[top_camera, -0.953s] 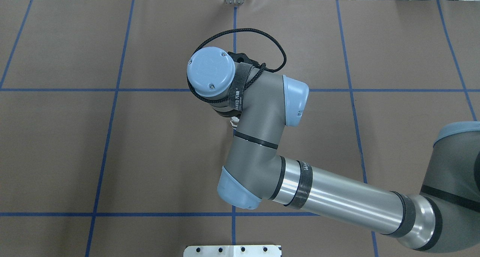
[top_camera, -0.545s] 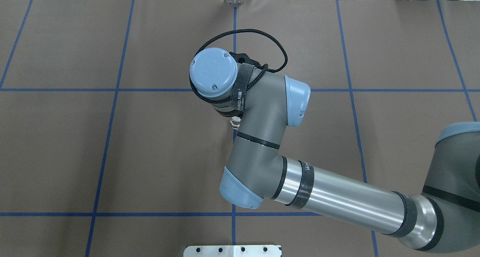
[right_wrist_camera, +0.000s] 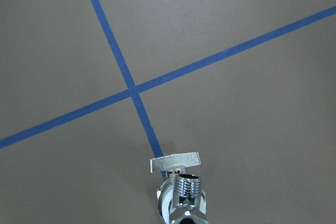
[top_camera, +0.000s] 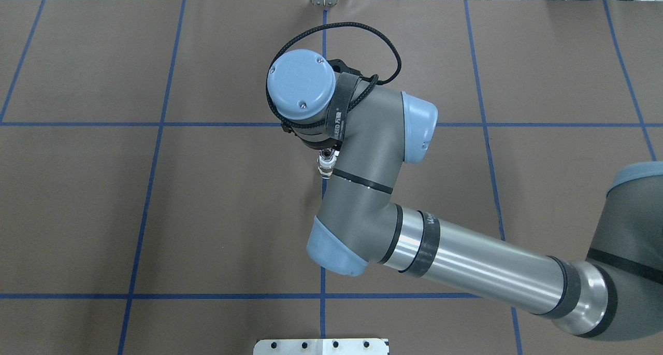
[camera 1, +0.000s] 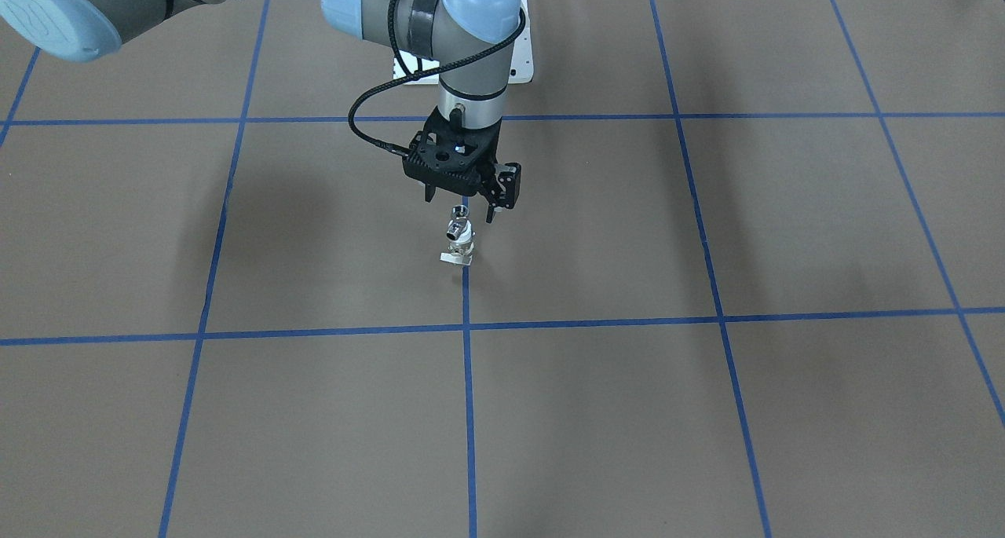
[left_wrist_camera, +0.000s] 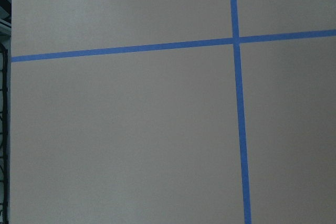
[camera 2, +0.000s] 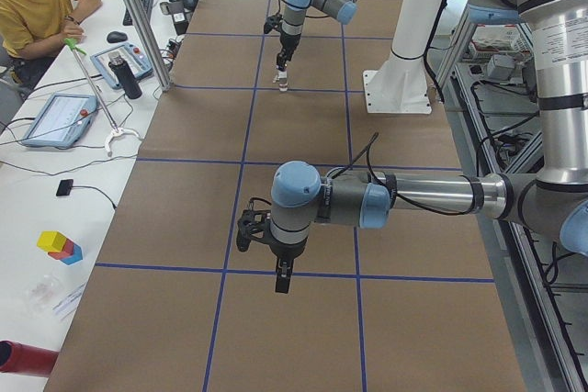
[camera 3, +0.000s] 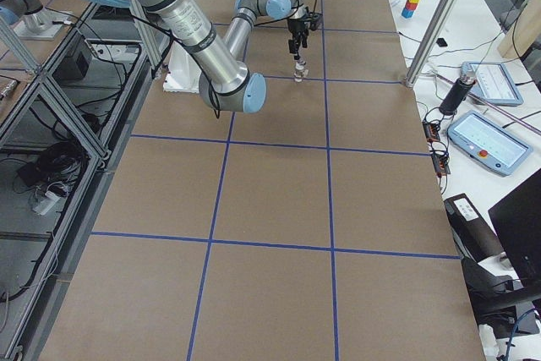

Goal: Assemble PPR valve and pipe with both arms

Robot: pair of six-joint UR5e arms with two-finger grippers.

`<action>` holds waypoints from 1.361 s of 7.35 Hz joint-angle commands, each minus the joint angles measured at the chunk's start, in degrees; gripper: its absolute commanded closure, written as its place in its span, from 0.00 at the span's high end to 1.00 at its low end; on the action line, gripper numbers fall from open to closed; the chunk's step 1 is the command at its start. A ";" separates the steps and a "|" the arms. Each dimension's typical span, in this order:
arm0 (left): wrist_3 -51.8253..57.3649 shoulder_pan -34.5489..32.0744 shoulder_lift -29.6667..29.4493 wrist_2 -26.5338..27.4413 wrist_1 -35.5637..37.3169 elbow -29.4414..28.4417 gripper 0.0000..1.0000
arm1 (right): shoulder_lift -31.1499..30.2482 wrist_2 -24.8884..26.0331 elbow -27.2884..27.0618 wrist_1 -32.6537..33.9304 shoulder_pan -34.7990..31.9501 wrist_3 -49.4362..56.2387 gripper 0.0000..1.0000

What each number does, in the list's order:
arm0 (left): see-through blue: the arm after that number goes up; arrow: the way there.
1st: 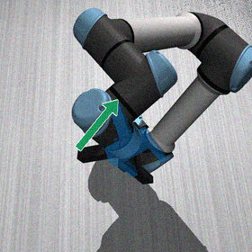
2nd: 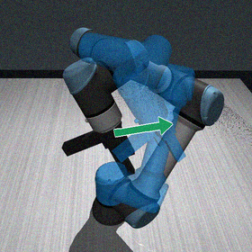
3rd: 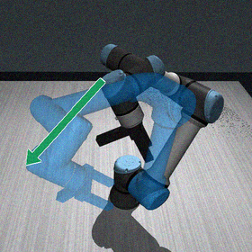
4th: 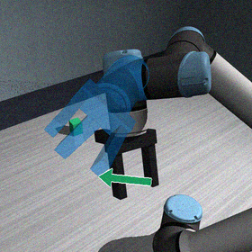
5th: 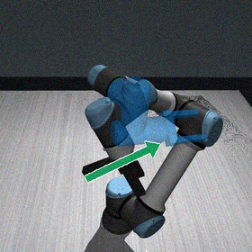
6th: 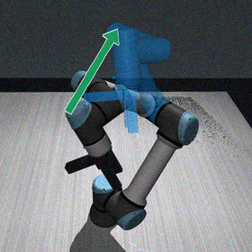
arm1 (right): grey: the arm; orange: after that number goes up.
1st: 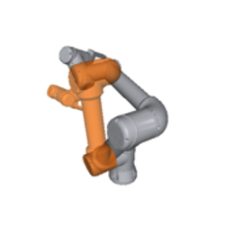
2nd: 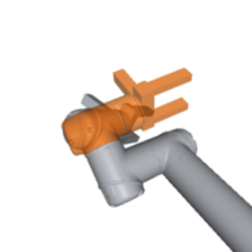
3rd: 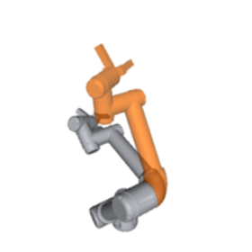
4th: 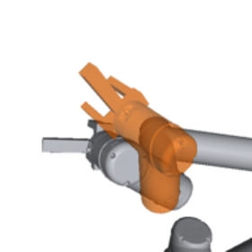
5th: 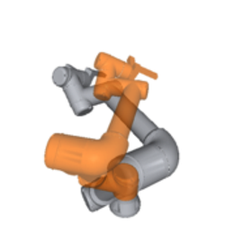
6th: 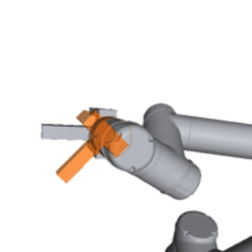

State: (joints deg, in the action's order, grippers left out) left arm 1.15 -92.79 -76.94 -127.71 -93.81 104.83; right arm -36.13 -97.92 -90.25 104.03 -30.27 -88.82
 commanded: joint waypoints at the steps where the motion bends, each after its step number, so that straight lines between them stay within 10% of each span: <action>1: -0.44 -0.11 0.04 -0.17 0.12 -0.59 1.00 | -0.43 -7.59 -0.63 0.03 -7.91 7.65 1.00; 8: -0.18 -0.11 -0.22 -0.88 -1.99 -3.49 1.00 | -30.18 -27.41 -6.87 -0.05 -41.67 73.87 1.00; 10: -0.71 -0.11 1.00 -9.27 -1.64 -1.74 1.00 | -38.72 -29.59 -6.69 -0.32 -49.41 88.84 1.00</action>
State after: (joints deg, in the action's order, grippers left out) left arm 0.71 -92.90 -76.40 -132.10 -95.77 102.38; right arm -69.44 -125.81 -97.08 103.80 -74.71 -9.60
